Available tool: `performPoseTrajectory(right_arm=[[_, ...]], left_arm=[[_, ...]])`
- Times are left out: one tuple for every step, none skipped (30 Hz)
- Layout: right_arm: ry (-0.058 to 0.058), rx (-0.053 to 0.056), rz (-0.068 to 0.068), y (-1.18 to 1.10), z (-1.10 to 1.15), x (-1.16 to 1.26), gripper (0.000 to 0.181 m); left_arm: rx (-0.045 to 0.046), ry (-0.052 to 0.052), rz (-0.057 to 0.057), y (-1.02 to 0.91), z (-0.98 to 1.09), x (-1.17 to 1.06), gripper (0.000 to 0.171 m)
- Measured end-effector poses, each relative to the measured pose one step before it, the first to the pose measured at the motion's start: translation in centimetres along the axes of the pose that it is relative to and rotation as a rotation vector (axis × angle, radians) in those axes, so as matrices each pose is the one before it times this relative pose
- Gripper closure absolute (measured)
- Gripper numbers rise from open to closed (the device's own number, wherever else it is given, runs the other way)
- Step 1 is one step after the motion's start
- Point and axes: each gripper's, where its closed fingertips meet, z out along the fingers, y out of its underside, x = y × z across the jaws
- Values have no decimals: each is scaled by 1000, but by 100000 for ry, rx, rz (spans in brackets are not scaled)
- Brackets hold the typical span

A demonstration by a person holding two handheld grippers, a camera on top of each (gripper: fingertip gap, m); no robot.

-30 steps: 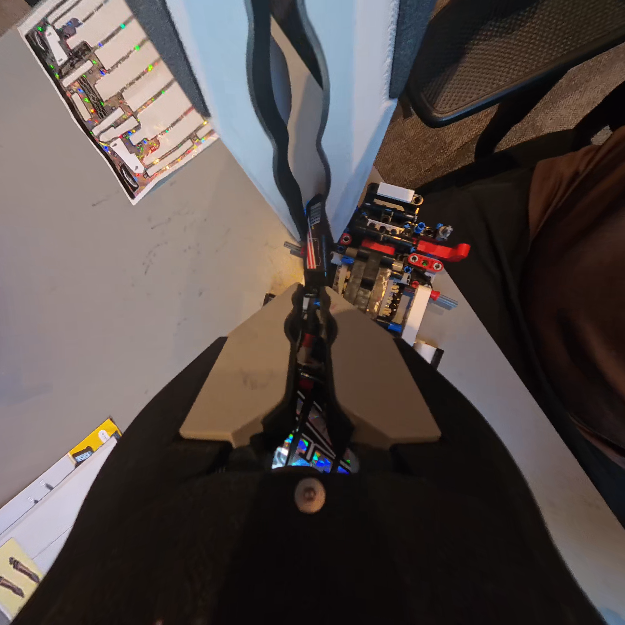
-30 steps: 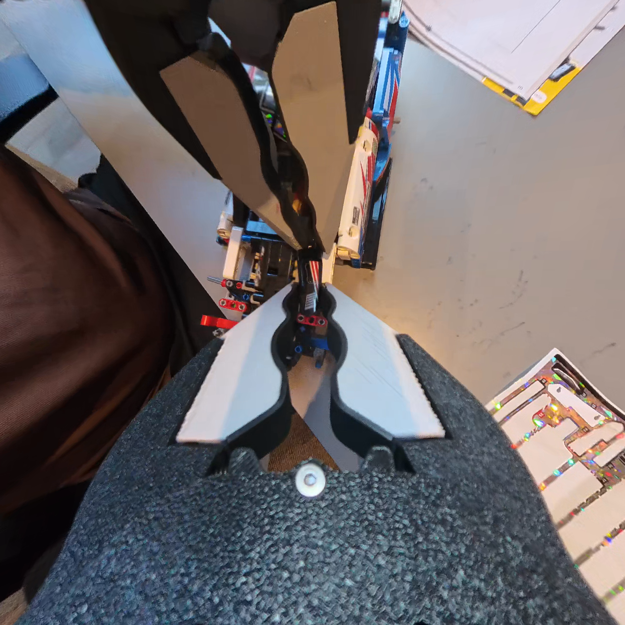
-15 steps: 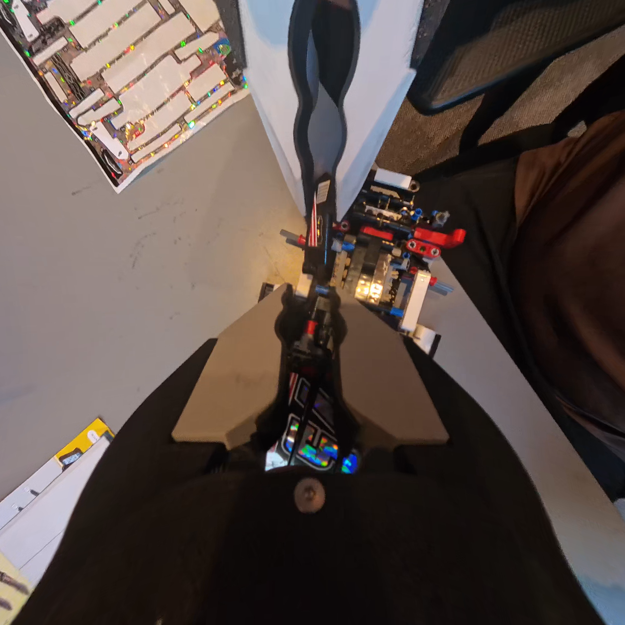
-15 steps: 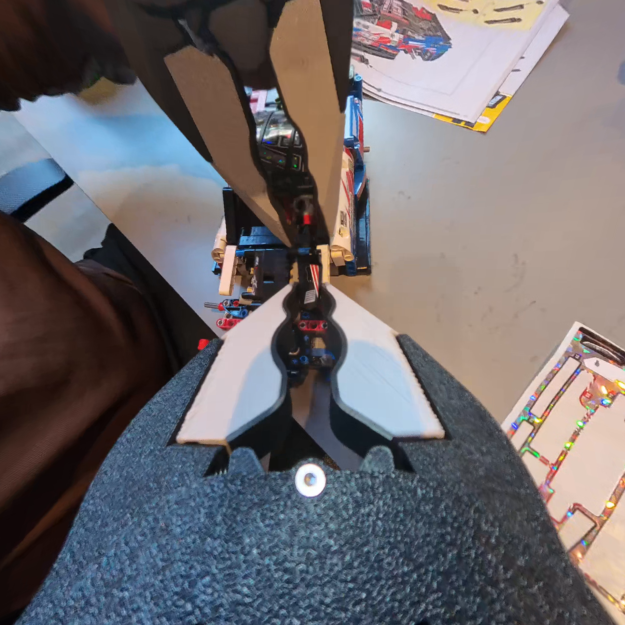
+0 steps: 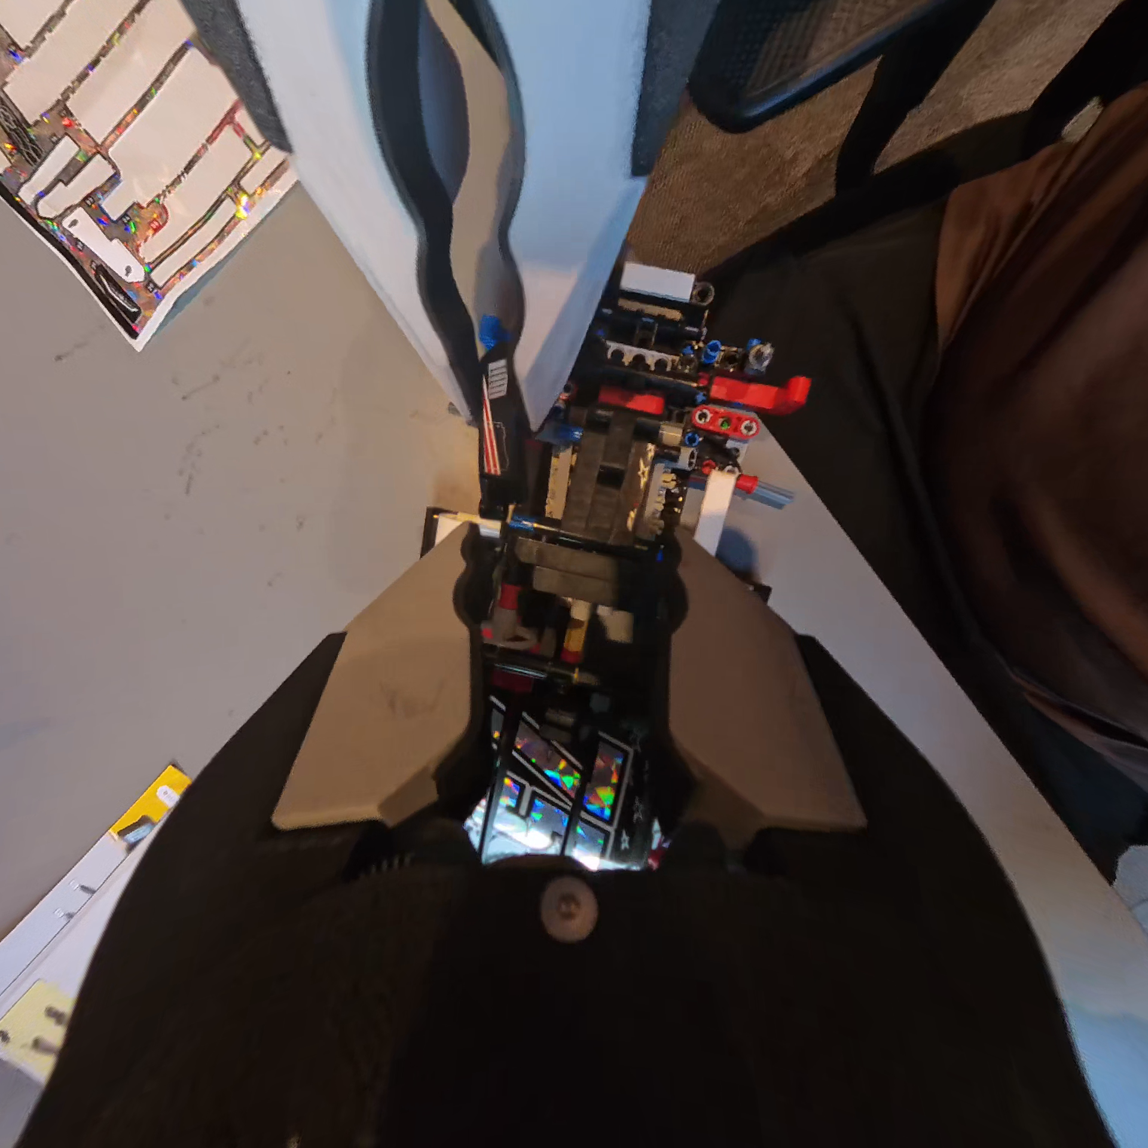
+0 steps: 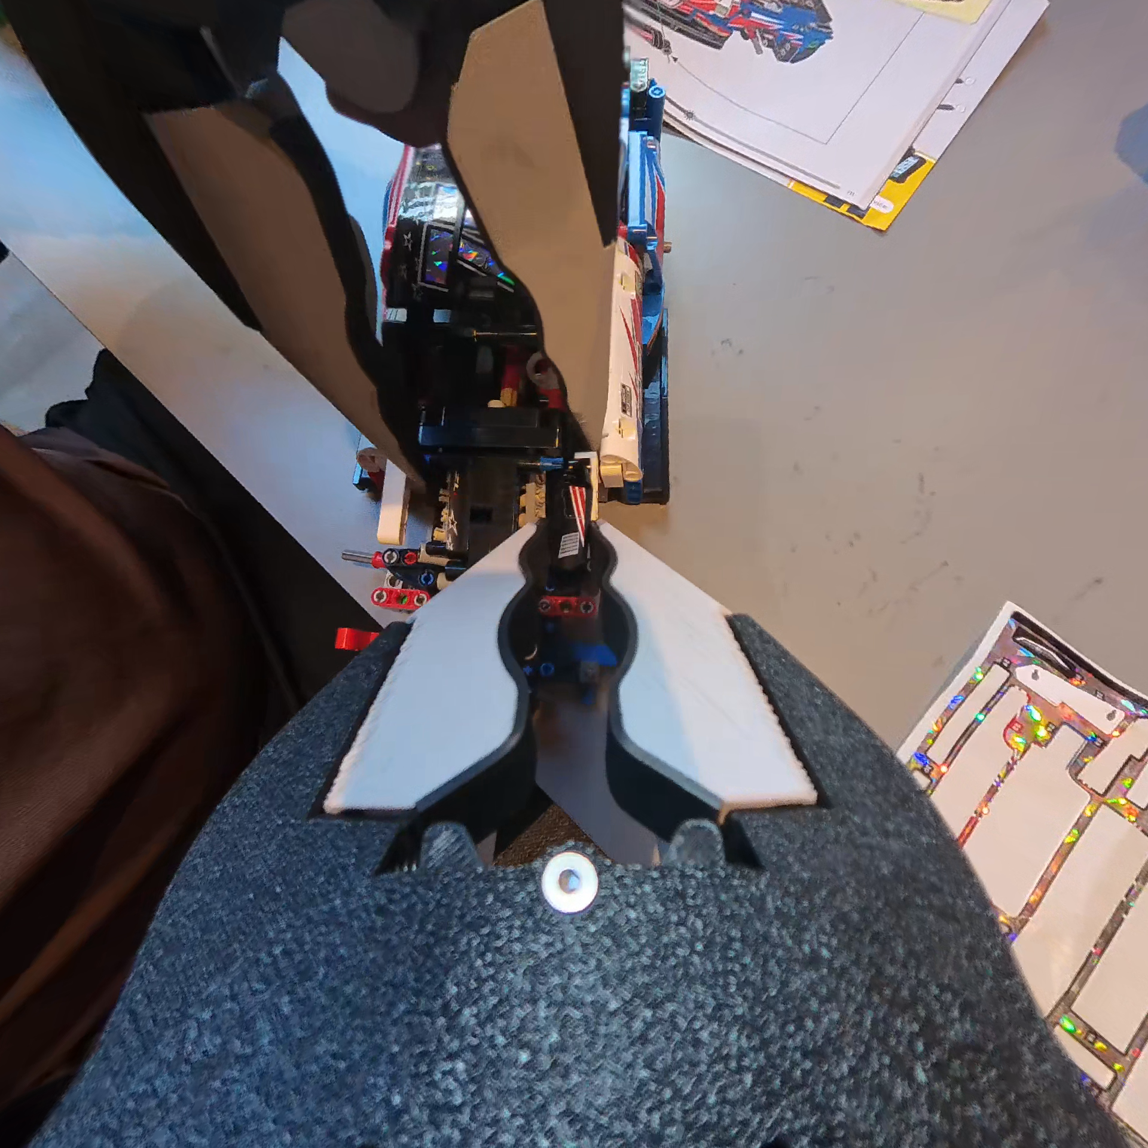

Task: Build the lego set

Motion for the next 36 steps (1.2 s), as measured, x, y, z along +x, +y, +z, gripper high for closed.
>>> performPoseTrajectory(right_arm=[[-156,-80,149,-19,64,16,169],[-429,215,192,-47,56,-20,169],[-260,62,186,-24,59,-6,169],[269,-126,10,21,43,63,169],[244,-147,-130,29,25,42,169],[-20,-152,-174,21,22,-25,168],[70,17,-423,-4,10,-23,169],[75,-74,-532,16,-1,-54,169],[82,-335,-368,40,5,-38,169],[538,-227,-217,19,1,45,169],[348,-17,-33,-5,-8,50,169],[-250,-22,336,8,4,-7,169],[-417,-19,509,2,21,-15,169],[-274,68,436,-2,19,3,169],[-316,-171,406,18,30,-6,169],[-278,-420,215,66,16,-16,168],[-101,-291,-57,50,0,-20,168],[-233,-233,-26,35,-17,-40,168],[-391,-303,122,49,-28,-61,168],[-192,-487,174,71,-26,-19,168],[-116,-231,50,30,-44,-8,168],[-111,-139,-17,13,-17,-15,168],[-100,-196,93,10,2,-5,168],[-224,-235,411,9,15,-16,168],[-216,-47,318,-29,13,-20,168],[-96,29,-53,-37,8,-27,169],[-27,-44,-244,-10,16,-12,168],[-298,-125,-88,20,19,-47,168],[-674,8,172,23,11,-51,168],[-901,84,482,18,-1,-30,168],[-900,128,558,19,-26,-1,168],[-798,111,373,0,-36,21,168],[-723,147,205,-29,-35,18,168],[-817,-37,286,-22,-6,14,168],[-937,-228,287,14,50,18,168],[-1016,-262,430,9,61,36,168]], left_arm=[[-1296,-1262,979,112,111,-31,116],[-343,-1074,699,-66,58,-43,116],[-801,-1331,525,-21,78,-95,114],[-789,-1284,118,-17,82,-128,112],[-674,-959,-129,-7,71,-103,110],[-644,-628,-96,0,77,-46,109],[-470,-732,-91,-2,66,-50,108],[-263,-543,158,-24,49,-4,108],[-3,-415,459,-31,15,30,108],[168,12,351,-20,-19,85,110],[219,211,14,-23,-38,63,111],[853,-56,-494,-93,-62,-37,115],[1207,-243,-829,-112,-99,-156,118],[659,-279,-1223,-70,-65,-209,119],[159,617,-1319,-38,-7,-78,117],[-62,1168,-954,-42,51,83,118],[-381,840,-198,-12,116,123,117],[-929,-24,673,75,175,82,117],[-1287,-739,1241,119,194,17,117],[-219,-151,834,-92,37,79,120],[-291,-622,370,-52,21,-55,120],[-817,-270,338,39,48,-45,120],[-310,598,-73,-7,36,61,120],[-165,683,-85,-4,25,73,122],[-101,91,-102,11,9,-9,122],[-24,8,145,12,-7,1,122],[-86,-24,241,20,-12,0,122],[-144,153,272,22,-3,23,122],[-155,336,316,14,0,46,121],[-225,328,235,6,27,32,122],[-105,172,203,-19,17,9,122],[1,160,239,-24,21,5,122],[120,204,80,-30,27,3,122],[248,306,-70,-35,12,7,122],[259,241,-145,-16,7,-16,122],[255,269,-384,-10,17,-14,121]])
